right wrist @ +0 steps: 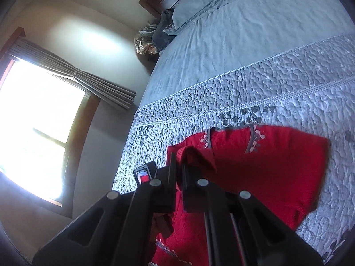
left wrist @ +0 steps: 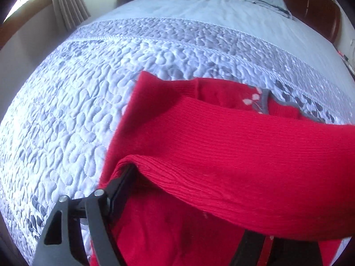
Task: Fold small clothes
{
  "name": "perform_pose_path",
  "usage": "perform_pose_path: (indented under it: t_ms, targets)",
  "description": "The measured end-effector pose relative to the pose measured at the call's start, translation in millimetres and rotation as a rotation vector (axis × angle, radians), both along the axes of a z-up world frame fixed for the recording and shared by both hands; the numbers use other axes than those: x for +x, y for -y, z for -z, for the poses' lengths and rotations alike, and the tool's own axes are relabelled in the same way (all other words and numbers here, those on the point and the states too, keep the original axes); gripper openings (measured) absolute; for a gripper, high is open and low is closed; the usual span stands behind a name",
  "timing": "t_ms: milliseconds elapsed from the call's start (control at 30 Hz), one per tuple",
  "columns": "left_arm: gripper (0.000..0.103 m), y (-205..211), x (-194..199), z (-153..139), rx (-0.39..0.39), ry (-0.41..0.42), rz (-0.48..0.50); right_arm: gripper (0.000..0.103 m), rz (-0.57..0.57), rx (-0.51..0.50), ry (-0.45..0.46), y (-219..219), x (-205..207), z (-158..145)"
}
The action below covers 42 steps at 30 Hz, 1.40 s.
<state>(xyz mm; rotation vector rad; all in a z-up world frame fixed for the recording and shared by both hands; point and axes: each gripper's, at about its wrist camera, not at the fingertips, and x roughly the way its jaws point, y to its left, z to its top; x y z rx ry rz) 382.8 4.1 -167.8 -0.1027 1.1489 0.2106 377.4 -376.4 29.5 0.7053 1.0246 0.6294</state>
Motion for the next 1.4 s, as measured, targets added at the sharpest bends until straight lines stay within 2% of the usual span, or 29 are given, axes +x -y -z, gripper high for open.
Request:
perform_pose_path:
  t_ms: [200, 333, 500, 567, 667, 933, 1100, 1200, 1267, 1400]
  targets:
    - [0.078, -27, -11, 3, -0.111, 0.015, -0.053, 0.003, 0.026, -0.005, -0.06, 12, -9, 39]
    - [0.078, -40, -19, 1, -0.191, 0.046, -0.087, 0.003, 0.042, 0.009, -0.081, 22, -16, 53]
    - [0.078, -46, -25, -8, -0.222, 0.096, -0.078, 0.003, 0.062, 0.012, -0.091, 33, -21, 63]
    - [0.078, -40, -24, -11, -0.168, 0.107, -0.03, 0.003, 0.067, 0.015, -0.093, 37, -21, 65]
    - [0.078, -37, -26, -17, -0.137, 0.136, -0.008, 0.003, 0.066, 0.015, -0.078, 37, -20, 60]
    - [0.078, -44, -24, -23, -0.163, 0.146, -0.019, 0.003, 0.012, 0.007, 0.015, 14, -5, 9]
    - [0.078, -57, -25, -51, -0.203, 0.208, -0.035, 0.003, -0.025, 0.013, 0.078, -6, 2, -16]
    - [0.078, -69, -25, -51, -0.224, 0.208, -0.053, 0.003, -0.053, 0.022, 0.099, -16, 1, -21]
    - [0.078, -77, -28, -47, -0.264, 0.191, -0.055, 0.003, -0.065, 0.018, 0.102, -21, -2, -19]
    - [0.082, -84, -35, -39, -0.254, 0.177, -0.041, 0.003, -0.058, 0.009, 0.079, -16, -5, -6]
